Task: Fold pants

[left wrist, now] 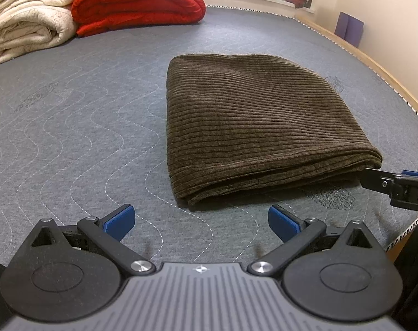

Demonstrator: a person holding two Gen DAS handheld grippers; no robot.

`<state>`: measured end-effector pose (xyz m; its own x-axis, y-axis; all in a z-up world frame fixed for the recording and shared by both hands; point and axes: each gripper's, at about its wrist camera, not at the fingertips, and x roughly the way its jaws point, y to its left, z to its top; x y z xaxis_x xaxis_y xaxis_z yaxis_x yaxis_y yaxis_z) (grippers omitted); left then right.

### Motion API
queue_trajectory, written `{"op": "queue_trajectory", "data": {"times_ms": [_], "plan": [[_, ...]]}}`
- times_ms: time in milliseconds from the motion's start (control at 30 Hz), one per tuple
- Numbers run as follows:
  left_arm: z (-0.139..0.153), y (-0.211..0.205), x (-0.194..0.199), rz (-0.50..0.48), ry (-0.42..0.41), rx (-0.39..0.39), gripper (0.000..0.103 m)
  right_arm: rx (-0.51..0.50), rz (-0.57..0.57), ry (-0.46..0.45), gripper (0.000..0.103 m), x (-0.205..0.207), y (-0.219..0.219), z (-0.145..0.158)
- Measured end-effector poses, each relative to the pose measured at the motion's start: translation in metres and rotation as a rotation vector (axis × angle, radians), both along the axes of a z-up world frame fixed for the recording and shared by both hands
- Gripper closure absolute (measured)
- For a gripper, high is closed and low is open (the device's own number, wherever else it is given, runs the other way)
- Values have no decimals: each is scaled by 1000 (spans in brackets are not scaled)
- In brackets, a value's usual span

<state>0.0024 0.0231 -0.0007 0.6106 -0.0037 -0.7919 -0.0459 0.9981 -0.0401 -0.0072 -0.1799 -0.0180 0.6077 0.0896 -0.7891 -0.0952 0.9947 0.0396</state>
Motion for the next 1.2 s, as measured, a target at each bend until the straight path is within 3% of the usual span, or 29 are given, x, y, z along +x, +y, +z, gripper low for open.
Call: {"op": "queue_trajectory", "data": {"times_ms": [1200], "plan": [[2,0,1,-15,-14,-1,0,-1,0,-1,12,0,1,0]]}}
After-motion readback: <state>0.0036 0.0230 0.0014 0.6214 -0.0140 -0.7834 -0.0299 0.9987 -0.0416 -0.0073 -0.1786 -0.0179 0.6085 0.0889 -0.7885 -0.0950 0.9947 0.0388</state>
